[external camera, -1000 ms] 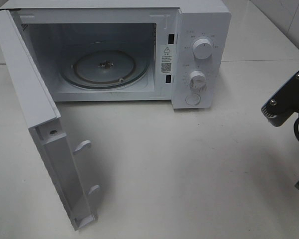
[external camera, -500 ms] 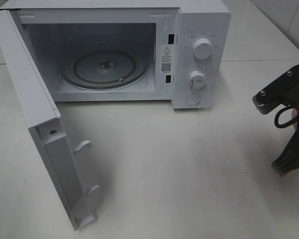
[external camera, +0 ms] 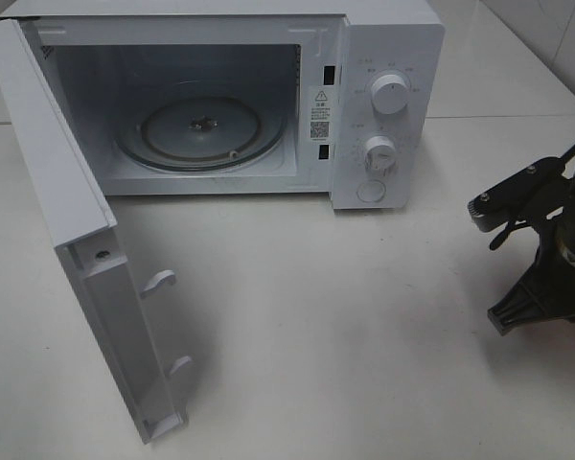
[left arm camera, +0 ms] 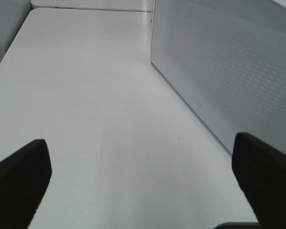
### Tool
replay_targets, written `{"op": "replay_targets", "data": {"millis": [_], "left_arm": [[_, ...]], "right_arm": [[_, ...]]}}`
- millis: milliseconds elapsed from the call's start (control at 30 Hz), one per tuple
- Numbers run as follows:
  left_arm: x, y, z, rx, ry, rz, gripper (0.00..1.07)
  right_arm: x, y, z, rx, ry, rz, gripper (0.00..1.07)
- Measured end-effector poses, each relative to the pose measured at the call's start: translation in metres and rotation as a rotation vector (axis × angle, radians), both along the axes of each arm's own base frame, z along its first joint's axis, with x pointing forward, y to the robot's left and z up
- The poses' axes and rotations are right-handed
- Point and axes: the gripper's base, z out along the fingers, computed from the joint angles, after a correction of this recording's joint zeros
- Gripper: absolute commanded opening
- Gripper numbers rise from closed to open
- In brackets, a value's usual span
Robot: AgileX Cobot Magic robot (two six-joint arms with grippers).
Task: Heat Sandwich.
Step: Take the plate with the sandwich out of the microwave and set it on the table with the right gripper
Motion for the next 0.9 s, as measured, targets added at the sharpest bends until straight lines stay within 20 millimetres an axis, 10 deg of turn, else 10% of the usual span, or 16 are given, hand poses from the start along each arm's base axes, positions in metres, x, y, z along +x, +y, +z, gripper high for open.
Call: {"op": "replay_targets", "data": {"millis": [900], "left_arm": [[0.0, 0.0, 0.0, 0.0, 0.0, 0.0, 0.98]], "right_arm": [[0.04, 0.009, -0.05, -0.09, -0.023, -0.027, 0.08]]}}
